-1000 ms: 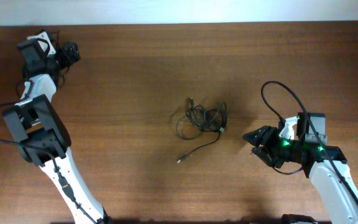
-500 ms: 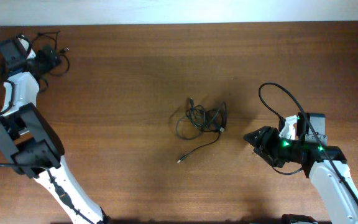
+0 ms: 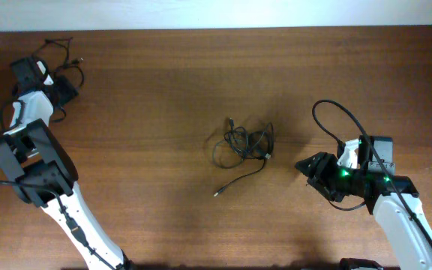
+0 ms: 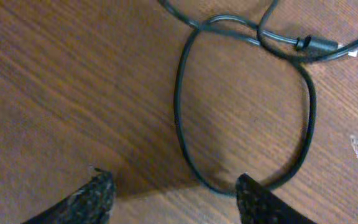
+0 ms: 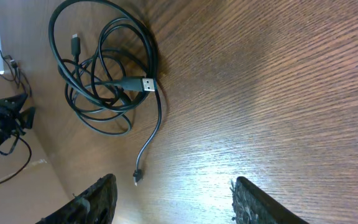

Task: Untangle cables

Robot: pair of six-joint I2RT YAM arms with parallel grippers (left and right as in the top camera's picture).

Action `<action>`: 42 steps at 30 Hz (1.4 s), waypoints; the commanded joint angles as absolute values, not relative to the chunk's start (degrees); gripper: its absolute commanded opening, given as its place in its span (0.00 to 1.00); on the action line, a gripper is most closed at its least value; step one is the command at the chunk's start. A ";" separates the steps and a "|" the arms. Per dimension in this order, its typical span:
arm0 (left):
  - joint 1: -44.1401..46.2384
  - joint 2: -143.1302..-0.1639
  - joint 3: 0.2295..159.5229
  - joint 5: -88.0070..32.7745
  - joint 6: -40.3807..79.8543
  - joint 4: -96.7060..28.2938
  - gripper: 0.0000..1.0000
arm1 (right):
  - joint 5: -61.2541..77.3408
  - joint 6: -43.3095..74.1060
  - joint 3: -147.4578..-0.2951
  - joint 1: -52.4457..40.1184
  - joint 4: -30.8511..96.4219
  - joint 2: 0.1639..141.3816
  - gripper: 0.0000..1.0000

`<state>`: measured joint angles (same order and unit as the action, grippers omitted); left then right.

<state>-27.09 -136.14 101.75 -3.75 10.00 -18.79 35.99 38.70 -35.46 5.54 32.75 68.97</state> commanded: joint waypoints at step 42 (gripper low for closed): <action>-27.40 -139.15 111.26 -7.18 15.14 -18.85 0.57 | 34.72 37.67 -35.53 5.65 34.52 68.95 0.60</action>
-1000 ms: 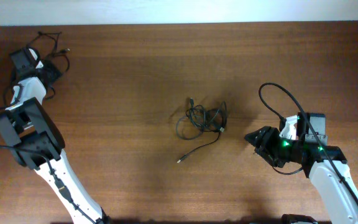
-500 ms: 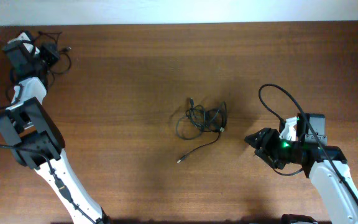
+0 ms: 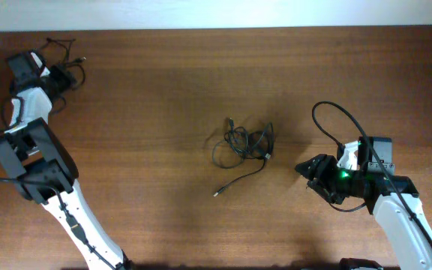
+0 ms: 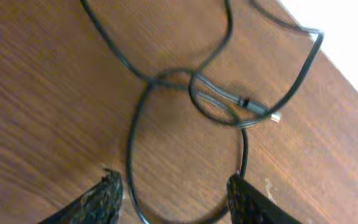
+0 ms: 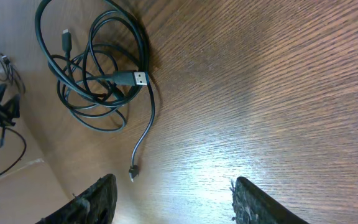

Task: Untangle cables

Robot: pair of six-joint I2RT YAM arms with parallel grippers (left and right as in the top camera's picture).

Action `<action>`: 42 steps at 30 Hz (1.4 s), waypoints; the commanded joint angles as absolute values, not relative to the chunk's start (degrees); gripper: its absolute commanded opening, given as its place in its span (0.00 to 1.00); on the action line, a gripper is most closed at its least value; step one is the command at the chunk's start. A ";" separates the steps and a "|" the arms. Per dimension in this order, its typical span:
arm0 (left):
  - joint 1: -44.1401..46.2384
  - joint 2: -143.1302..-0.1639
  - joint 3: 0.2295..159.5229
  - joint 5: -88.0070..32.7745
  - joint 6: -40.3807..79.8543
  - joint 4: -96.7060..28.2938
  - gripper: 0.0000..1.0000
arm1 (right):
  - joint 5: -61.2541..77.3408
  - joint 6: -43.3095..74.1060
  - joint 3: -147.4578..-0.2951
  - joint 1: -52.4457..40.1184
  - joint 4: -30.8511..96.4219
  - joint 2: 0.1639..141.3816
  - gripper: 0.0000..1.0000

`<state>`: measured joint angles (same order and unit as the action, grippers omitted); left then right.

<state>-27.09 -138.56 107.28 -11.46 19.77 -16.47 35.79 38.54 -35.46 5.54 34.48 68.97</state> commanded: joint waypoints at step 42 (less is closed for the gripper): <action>-27.07 -147.33 112.75 -21.67 20.12 -1.74 0.00 | 33.78 37.69 -35.53 5.65 34.83 68.95 0.60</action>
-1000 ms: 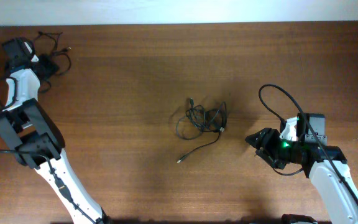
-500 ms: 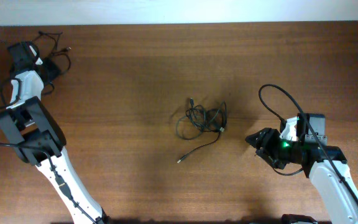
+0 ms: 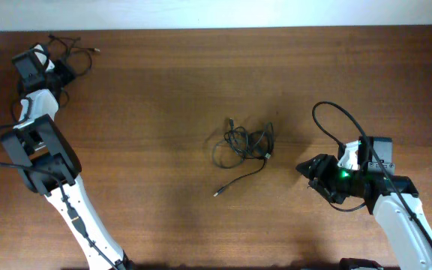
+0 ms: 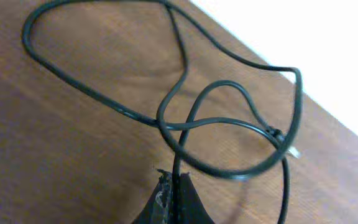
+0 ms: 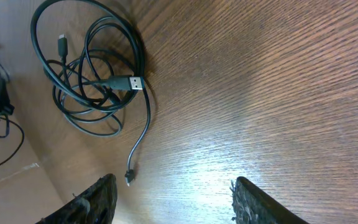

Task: Untangle cables

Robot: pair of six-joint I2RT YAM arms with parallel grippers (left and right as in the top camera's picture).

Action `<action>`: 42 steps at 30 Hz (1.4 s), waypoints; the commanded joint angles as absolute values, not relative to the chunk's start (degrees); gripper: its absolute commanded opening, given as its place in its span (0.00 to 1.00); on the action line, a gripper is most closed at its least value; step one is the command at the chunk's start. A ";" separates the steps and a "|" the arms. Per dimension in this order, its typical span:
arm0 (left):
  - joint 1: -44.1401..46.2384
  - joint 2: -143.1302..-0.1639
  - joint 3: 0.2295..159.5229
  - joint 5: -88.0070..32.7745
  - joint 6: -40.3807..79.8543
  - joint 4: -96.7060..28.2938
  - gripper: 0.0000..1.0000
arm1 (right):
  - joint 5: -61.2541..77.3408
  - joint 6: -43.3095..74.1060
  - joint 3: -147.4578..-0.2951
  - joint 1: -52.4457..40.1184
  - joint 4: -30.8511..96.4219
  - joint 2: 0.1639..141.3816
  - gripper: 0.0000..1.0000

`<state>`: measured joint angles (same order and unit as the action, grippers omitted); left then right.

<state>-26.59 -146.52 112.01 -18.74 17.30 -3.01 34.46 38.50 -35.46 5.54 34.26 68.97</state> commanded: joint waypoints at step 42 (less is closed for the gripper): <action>-8.64 -112.84 114.67 -38.44 -1.76 -74.28 0.89 | 42.85 23.83 -40.82 5.65 43.13 65.71 0.64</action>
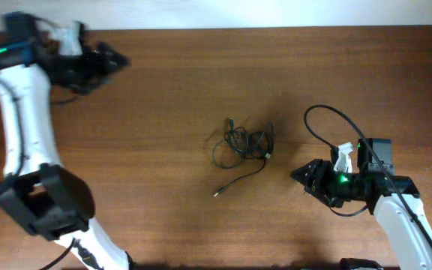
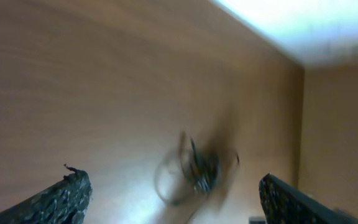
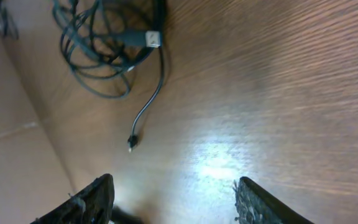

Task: Untangle cables
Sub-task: 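Swing the left gripper over to the central cable bundle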

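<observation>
A tangled black cable bundle (image 1: 246,141) lies in the middle of the brown table, with one loose tail ending in a small plug (image 1: 217,193). In the right wrist view the bundle (image 3: 104,43) shows a USB plug (image 3: 153,38) and the tail's tip (image 3: 131,144). My right gripper (image 1: 295,173) stands open to the right of the bundle, fingers (image 3: 95,200) wide apart with nothing between them. My left gripper (image 1: 122,60) is open at the back left, far from the bundle. Its view is blurred, with the bundle (image 2: 194,171) a dark smear.
The table's far edge meets a white wall (image 1: 276,15). A loop of the right arm's own wiring (image 1: 319,118) arches over the table beside that arm. The left arm (image 1: 21,112) runs along the left side.
My left gripper was shut on a thin cable in the back-left corner. Now it is open, holds nothing and sits further right. My right gripper has edged left toward the bundle.
My left gripper first stood open over a loop of thin cable in the back-left corner, and was still open over it later. Then it was shut on that cable. Now it is open and away from the corner. The centre bundle has not moved.
</observation>
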Robot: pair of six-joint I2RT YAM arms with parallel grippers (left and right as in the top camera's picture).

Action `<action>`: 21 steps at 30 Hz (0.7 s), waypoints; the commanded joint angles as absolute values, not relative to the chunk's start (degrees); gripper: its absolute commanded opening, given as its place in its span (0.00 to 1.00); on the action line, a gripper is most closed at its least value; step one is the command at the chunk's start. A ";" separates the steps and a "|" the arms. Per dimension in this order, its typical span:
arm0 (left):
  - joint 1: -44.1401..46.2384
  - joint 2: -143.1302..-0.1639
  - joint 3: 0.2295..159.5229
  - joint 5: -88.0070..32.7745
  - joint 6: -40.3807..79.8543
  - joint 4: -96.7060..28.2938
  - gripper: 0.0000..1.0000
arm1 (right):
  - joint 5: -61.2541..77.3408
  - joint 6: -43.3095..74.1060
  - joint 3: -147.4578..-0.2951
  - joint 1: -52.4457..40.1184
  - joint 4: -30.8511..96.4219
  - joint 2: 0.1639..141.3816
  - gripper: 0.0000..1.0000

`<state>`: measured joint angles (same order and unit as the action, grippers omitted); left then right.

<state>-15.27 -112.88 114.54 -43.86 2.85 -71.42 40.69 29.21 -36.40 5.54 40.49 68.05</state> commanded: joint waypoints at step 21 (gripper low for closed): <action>30.83 -114.91 114.34 -19.35 -1.15 -74.61 0.80 | 36.80 19.94 -54.52 23.64 59.64 64.20 1.00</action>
<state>27.24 -113.01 114.54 -20.40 -0.47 -76.27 36.80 22.35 -51.29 17.41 56.71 64.77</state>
